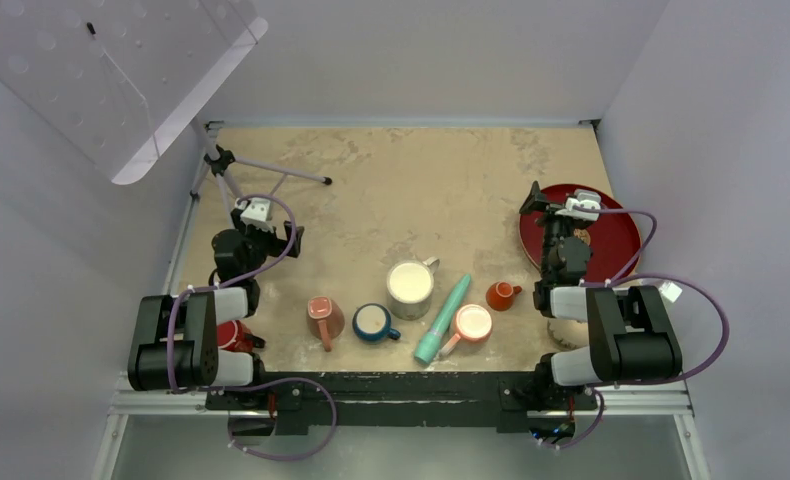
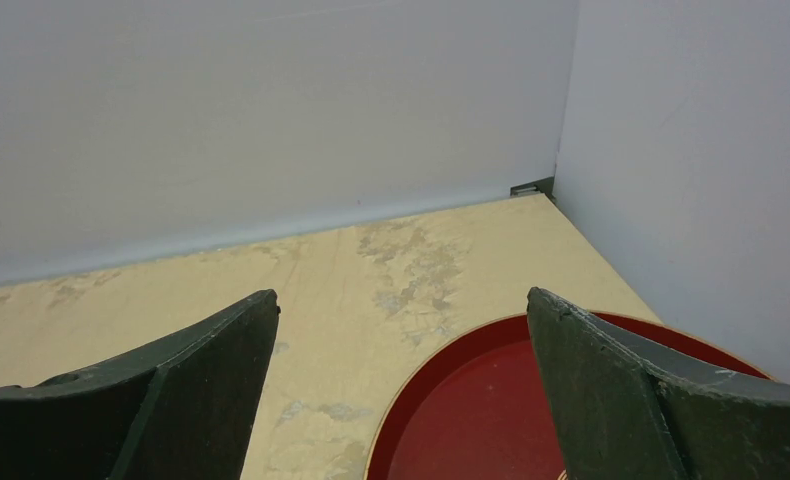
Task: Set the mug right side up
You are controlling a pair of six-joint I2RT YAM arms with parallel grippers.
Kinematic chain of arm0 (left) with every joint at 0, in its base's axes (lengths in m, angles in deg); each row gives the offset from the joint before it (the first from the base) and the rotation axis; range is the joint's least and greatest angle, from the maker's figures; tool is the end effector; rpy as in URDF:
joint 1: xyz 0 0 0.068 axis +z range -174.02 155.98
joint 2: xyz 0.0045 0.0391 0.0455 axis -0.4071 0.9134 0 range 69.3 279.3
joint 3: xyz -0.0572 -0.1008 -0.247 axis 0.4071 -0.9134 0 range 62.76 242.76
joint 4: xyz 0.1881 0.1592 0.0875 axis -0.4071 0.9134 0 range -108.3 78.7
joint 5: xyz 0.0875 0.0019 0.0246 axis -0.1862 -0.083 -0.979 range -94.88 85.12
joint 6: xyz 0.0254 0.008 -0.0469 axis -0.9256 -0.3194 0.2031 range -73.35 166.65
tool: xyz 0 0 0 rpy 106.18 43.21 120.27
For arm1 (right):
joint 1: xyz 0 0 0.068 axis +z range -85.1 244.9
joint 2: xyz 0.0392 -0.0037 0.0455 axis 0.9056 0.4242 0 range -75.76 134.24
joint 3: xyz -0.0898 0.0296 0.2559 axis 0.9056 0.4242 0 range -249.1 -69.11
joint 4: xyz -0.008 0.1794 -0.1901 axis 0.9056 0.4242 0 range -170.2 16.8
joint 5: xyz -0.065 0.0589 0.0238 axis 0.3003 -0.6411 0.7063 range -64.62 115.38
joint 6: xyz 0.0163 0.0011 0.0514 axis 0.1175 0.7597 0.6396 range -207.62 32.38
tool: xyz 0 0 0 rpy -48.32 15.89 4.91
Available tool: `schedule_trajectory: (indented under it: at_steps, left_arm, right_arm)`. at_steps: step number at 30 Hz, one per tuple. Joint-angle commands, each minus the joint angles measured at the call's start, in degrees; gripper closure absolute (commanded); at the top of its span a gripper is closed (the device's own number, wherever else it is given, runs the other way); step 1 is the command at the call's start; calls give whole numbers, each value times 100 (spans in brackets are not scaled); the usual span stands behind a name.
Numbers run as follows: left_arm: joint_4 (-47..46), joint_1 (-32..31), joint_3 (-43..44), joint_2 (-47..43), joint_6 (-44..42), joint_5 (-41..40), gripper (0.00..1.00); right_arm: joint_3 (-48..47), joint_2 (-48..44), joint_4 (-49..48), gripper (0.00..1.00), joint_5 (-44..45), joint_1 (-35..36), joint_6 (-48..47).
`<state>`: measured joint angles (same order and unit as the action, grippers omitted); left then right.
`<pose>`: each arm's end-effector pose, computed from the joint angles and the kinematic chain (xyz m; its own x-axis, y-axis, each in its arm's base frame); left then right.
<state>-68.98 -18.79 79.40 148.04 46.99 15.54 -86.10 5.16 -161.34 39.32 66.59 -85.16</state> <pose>0.2414 0.0097 0.1627 -0.1987 -0.0238 -0.9798 0.2540 0.9643 -0.0749 0.2438 -0.0013 0.2126 0.3042 0.0506 -0.9513 0.1885 0.9757 0.1121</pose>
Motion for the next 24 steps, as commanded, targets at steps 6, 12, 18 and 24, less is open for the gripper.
schedule_trajectory:
  at_steps: [6, 12, 18, 24]
  left_arm:
    - [-447, 37, 46, -83, -135, 141, 0]
    - [-1077, 30, -379, -252, -261, 447, 0]
    - [508, 36, 71, -1091, -436, 912, 0]
    - [6064, 34, 2097, -1888, -2761, 3602, 0]
  right_arm:
    - [-51, -207, -238, 1, 29, -20, -109]
    - [-328, -812, 723, 1, -279, -20, -212]
    - [-414, -1466, 1539, 2, -997, -20, -214]
    - [-483, -1852, 1797, 4, -1375, -20, -19]
